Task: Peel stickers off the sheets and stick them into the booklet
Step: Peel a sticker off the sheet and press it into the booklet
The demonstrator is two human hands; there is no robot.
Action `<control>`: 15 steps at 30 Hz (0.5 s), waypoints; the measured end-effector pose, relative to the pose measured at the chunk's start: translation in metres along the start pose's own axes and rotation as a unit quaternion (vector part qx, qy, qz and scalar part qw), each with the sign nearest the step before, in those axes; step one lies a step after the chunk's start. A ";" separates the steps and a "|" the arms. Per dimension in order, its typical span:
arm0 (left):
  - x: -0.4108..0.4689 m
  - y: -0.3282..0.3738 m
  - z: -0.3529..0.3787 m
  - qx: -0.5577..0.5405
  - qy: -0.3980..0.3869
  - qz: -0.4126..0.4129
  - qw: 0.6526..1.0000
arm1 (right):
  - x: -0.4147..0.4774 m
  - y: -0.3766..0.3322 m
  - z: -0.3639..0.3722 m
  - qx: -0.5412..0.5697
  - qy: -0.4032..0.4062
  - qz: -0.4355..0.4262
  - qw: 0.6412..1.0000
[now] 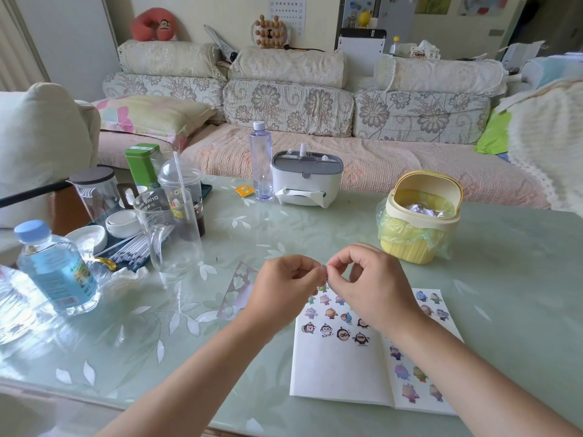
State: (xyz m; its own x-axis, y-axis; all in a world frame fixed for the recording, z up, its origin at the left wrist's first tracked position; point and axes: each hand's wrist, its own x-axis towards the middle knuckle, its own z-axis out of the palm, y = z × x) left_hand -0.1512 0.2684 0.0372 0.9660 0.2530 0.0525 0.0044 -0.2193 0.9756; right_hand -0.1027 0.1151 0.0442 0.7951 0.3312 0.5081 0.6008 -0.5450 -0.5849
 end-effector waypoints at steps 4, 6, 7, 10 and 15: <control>0.003 0.000 -0.003 -0.006 -0.003 0.016 1.000 | 0.001 -0.001 -0.002 0.057 -0.010 -0.026 0.998; 0.005 -0.002 -0.007 0.026 -0.012 0.042 0.999 | 0.003 0.000 -0.005 0.132 -0.043 0.032 0.990; 0.006 -0.003 -0.008 0.047 -0.018 0.059 0.997 | 0.005 0.001 -0.007 0.165 -0.063 0.064 0.982; 0.005 -0.003 -0.013 0.077 -0.028 0.087 0.993 | 0.008 0.003 -0.009 0.225 -0.103 0.121 0.961; 0.004 0.001 -0.013 0.081 -0.027 0.062 0.994 | 0.005 0.003 -0.009 0.175 -0.094 0.078 0.977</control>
State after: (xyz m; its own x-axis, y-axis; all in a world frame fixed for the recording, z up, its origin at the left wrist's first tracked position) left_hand -0.1512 0.2819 0.0407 0.9742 0.1651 0.1538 -0.0774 -0.3954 0.9152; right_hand -0.0980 0.1079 0.0509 0.8605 0.4193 0.2893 0.4365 -0.3141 -0.8431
